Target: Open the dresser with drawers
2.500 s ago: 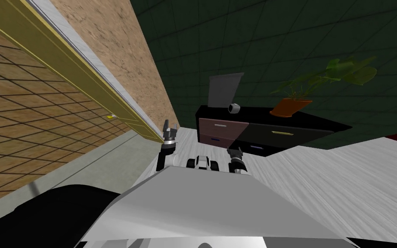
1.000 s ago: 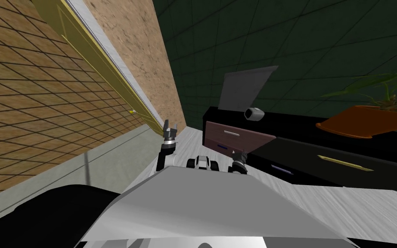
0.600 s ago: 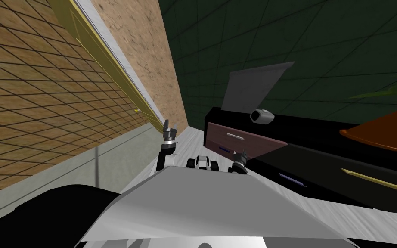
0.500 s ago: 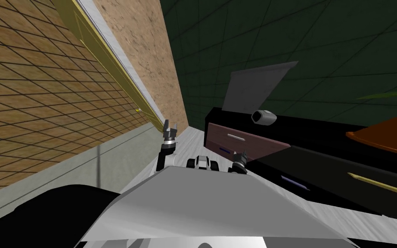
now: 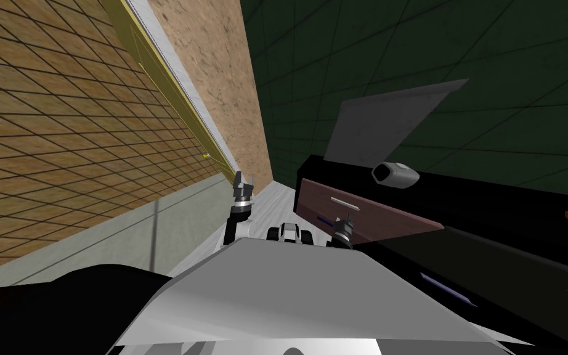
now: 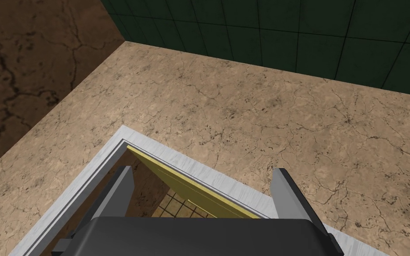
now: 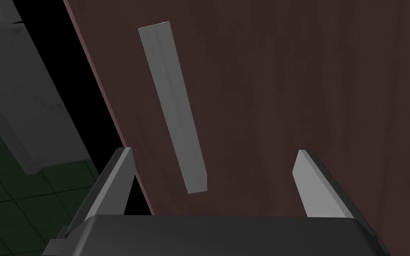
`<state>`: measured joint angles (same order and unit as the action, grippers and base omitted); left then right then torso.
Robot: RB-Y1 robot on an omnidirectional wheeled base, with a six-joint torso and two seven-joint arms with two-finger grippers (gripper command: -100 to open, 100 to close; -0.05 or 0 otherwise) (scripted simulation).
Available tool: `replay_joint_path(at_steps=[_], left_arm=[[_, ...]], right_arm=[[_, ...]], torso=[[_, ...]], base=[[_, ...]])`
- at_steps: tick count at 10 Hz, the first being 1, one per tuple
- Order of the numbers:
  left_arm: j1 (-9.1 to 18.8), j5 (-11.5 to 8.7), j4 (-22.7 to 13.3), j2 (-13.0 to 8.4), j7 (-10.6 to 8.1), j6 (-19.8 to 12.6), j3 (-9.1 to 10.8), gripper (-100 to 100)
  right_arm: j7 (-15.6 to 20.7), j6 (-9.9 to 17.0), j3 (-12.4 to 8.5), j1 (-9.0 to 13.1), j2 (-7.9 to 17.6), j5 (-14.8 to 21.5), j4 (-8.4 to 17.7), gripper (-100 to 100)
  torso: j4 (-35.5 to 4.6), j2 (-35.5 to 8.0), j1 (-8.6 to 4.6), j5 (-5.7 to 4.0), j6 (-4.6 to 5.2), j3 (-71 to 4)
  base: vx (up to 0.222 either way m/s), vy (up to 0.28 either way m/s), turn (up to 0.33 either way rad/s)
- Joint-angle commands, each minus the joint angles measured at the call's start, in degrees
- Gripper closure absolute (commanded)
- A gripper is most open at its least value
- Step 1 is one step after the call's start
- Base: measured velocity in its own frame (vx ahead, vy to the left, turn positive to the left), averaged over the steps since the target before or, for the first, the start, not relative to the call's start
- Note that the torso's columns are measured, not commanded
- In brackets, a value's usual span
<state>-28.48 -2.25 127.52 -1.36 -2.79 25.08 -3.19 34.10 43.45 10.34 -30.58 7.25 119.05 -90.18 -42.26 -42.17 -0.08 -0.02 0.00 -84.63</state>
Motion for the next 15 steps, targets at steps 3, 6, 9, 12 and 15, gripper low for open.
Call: replay_joint_path(at_steps=[3,6,9,12,15], left_arm=[[0.00,0.00,0.00,0.00,0.00,0.00,0.00,0],[0.00,0.00,0.00,0.00,0.00,0.00,0.00,0],[-0.01,0.00,0.00,0.00,0.00,0.00,0.00,0],[0.02,0.00,0.00,0.02,0.00,0.00,-0.01,0],[0.02,0.00,0.00,0.02,0.00,0.00,-0.01,0]], right_arm=[[2.49,4.24,-0.02,0.83,-1.05,7.20,3.34,-100],[3.76,6.52,-0.06,1.37,-2.03,10.94,5.32,-100],[3.98,5.49,-0.18,0.97,-1.96,10.09,3.89,-100],[4.39,5.25,0.43,-0.04,-2.50,10.78,2.59,100],[4.54,5.63,0.68,-0.33,-2.71,11.33,1.57,100]], torso=[[-0.04,-0.14,0.12,0.03,0.00,0.09],[-0.03,-0.13,0.08,0.02,0.00,0.08],[-0.03,-0.07,0.04,0.02,0.01,0.05],[0.21,-0.27,0.06,-0.34,-0.03,0.29],[0.27,0.22,-0.27,-0.35,0.00,-0.04]], base=[[0.069,-0.039,0.170],[0.067,-0.048,0.125],[0.052,-0.034,-0.002],[-0.092,0.045,-0.023],[-0.131,0.090,-0.018]])
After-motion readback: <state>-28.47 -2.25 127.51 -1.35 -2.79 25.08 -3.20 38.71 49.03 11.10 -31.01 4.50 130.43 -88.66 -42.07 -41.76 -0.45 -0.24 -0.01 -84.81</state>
